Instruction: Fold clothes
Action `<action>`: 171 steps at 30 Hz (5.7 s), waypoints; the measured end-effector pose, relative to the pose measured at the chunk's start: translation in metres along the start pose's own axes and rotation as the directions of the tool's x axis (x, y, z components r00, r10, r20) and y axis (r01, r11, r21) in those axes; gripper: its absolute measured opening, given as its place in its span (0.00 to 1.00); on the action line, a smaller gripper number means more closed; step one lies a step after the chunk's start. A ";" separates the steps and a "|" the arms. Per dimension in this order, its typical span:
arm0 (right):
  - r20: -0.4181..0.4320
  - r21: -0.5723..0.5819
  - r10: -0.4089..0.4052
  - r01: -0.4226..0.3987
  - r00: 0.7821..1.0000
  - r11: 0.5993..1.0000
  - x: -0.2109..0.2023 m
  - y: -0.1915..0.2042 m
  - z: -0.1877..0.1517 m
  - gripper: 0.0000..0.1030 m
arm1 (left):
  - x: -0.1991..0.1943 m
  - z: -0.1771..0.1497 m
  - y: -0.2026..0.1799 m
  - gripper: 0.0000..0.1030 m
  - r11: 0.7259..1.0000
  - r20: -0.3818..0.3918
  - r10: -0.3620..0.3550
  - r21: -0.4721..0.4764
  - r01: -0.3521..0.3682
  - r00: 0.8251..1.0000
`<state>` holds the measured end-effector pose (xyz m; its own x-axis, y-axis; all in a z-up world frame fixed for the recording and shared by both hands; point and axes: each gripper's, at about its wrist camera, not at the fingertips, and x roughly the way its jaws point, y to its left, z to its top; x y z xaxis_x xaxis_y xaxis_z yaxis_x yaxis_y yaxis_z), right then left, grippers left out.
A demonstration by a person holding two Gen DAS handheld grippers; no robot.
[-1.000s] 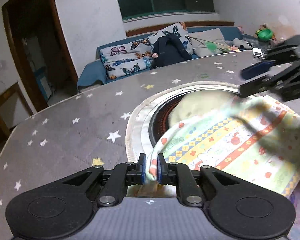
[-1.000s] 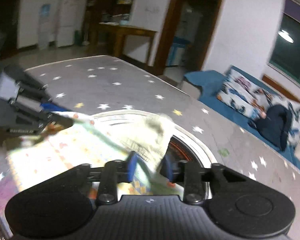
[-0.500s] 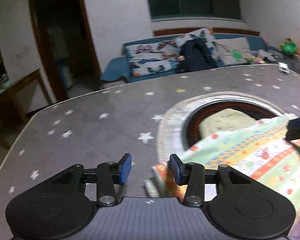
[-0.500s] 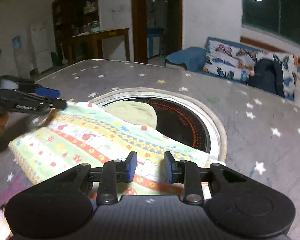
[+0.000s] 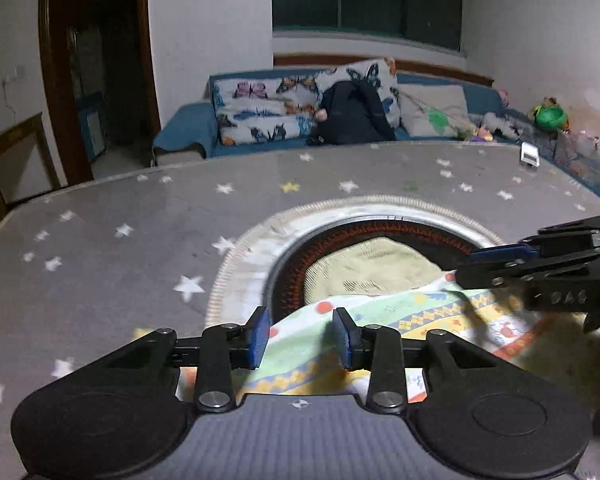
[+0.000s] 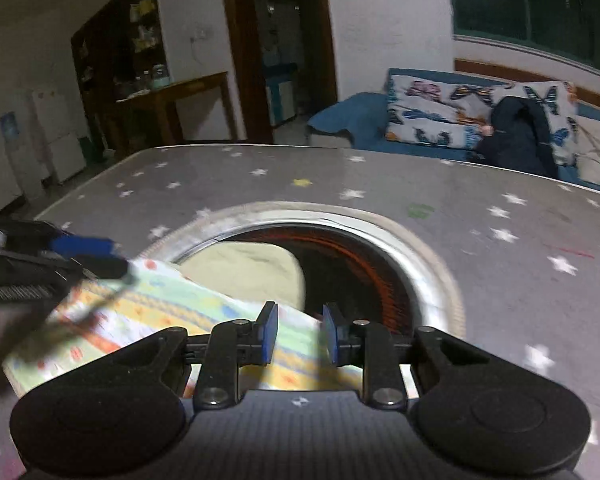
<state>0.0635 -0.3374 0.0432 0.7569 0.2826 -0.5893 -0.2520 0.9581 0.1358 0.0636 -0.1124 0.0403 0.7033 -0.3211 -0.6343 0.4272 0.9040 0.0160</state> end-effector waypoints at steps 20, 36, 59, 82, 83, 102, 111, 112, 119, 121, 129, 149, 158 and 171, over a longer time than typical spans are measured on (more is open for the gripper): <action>-0.002 -0.112 0.043 -0.043 0.999 0.993 -0.002 0.050 -0.014 0.32 | -0.023 -0.018 -0.014 0.38 0.999 0.014 0.052 -0.011 -0.052 0.999; -0.024 -0.171 0.066 -0.069 0.998 0.983 -0.065 0.046 -0.070 0.32 | -0.055 -0.059 -0.032 0.39 0.985 0.060 0.126 0.114 -0.133 0.990; -0.002 -0.107 -0.009 0.008 1.000 0.994 -0.096 0.015 -0.083 0.41 | -0.083 -0.076 -0.034 0.44 0.995 0.051 0.080 0.058 -0.083 0.995; 0.026 -0.069 -0.053 0.055 0.998 0.996 -0.099 0.005 -0.079 0.46 | -0.096 -0.090 0.014 0.67 0.974 0.026 0.201 -0.110 -0.197 0.979; 0.030 -0.075 -0.054 0.056 0.998 0.996 -0.100 0.006 -0.079 0.47 | -0.096 -0.090 0.016 0.68 0.973 0.023 0.200 -0.118 -0.196 0.979; 0.025 -0.144 0.002 0.002 1.000 0.990 -0.100 0.025 -0.077 0.60 | -0.107 -0.098 0.033 0.85 0.970 0.019 0.173 -0.176 -0.167 0.985; 0.035 -0.088 -0.051 0.054 0.998 0.995 -0.097 0.005 -0.074 0.60 | -0.090 -0.090 0.034 0.79 0.975 -0.010 0.111 -0.192 -0.111 0.994; 0.031 -0.081 -0.055 0.058 0.998 0.995 -0.096 0.003 -0.074 0.60 | -0.089 -0.090 0.034 0.74 0.976 -0.011 0.101 -0.192 -0.101 0.995; 0.010 -0.078 -0.069 0.069 0.998 0.995 -0.093 -0.001 -0.077 0.60 | -0.084 -0.083 0.031 0.36 0.979 -0.004 0.022 -0.204 -0.022 1.000; -0.002 -0.086 -0.076 0.076 0.997 0.993 -0.091 0.000 -0.079 0.60 | -0.082 -0.081 0.029 0.26 0.978 -0.004 0.009 -0.209 -0.010 1.000; -0.008 -0.061 -0.105 0.104 0.994 0.993 -0.086 -0.011 -0.081 0.60 | -0.071 -0.072 0.022 0.21 0.980 -0.002 0.003 -0.197 -0.004 1.000; 0.017 -0.046 -0.183 0.184 0.983 0.982 -0.083 -0.033 -0.078 0.67 | -0.057 -0.063 0.016 0.40 0.988 0.021 0.042 -0.148 -0.039 0.999; -0.004 -0.001 -0.149 0.149 0.989 0.989 -0.077 -0.046 -0.076 0.85 | -0.063 -0.068 0.032 0.64 0.982 0.059 0.109 -0.163 -0.098 0.992; -0.027 0.006 -0.166 0.166 0.986 0.986 -0.072 -0.046 -0.076 1.00 | -0.054 -0.072 0.048 1.00 0.963 0.018 0.162 -0.220 -0.154 0.987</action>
<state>-0.0254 -0.4056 0.0184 0.7718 0.1181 -0.6248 -0.1192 0.9921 0.0403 0.0058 -0.0311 0.0194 0.7733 -0.1756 -0.6093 0.1785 0.9823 -0.0566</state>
